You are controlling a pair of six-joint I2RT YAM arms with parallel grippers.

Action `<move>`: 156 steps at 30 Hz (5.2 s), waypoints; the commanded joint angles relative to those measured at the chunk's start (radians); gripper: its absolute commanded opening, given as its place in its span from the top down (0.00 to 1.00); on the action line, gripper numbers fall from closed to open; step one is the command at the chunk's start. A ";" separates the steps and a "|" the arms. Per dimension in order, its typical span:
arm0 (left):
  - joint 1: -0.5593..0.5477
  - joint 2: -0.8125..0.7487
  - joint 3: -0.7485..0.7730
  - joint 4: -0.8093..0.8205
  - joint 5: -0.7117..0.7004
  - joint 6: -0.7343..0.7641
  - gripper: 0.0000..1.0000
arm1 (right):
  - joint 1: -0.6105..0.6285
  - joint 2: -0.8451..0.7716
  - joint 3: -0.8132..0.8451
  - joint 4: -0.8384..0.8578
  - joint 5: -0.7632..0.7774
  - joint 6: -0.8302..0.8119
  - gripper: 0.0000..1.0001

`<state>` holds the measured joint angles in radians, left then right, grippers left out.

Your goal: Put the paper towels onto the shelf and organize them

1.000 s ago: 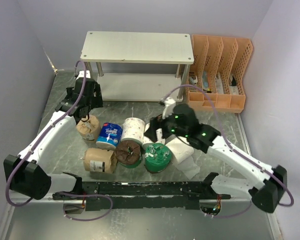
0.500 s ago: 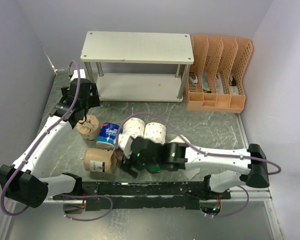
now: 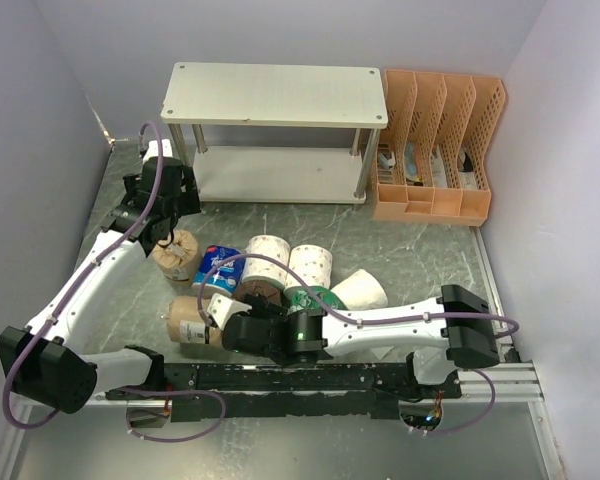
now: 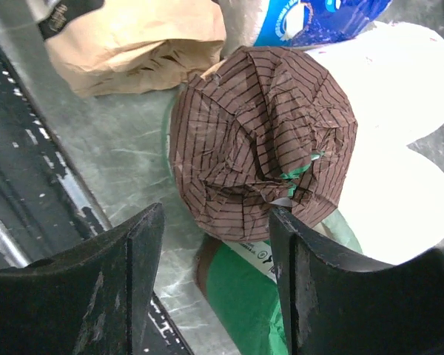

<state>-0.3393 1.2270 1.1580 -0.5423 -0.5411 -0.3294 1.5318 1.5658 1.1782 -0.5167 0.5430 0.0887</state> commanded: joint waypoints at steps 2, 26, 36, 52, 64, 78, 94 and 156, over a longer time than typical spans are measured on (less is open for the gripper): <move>0.002 -0.008 -0.009 0.017 0.003 0.007 0.03 | 0.001 0.045 0.002 0.035 0.090 -0.016 0.40; 0.002 -0.002 -0.009 0.018 0.005 0.011 0.03 | -0.012 -0.097 0.129 -0.072 0.183 -0.014 1.00; 0.003 -0.008 -0.008 0.019 0.010 0.005 0.03 | -0.193 -0.033 0.441 -0.256 0.398 -0.117 1.00; 0.003 -0.054 -0.012 0.007 -0.024 -0.043 0.03 | -0.863 0.099 0.263 0.487 0.003 -0.533 1.00; 0.003 -0.040 -0.009 0.011 -0.007 -0.034 0.04 | -0.908 0.271 0.350 0.587 -0.049 -0.613 1.00; 0.011 -0.011 0.000 0.012 0.016 -0.033 0.05 | -0.923 0.187 0.311 0.456 -0.132 -0.411 1.00; 0.014 -0.003 0.000 0.015 0.053 -0.033 0.05 | -0.804 0.007 -0.059 0.422 -0.135 -0.225 1.00; 0.016 0.042 0.007 0.016 0.111 0.002 0.05 | -0.554 -0.031 0.116 0.173 -0.107 -0.146 0.00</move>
<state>-0.3305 1.2625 1.1461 -0.5430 -0.4427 -0.3420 0.9627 1.6154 1.2240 -0.2718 0.4068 -0.0628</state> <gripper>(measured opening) 0.949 0.999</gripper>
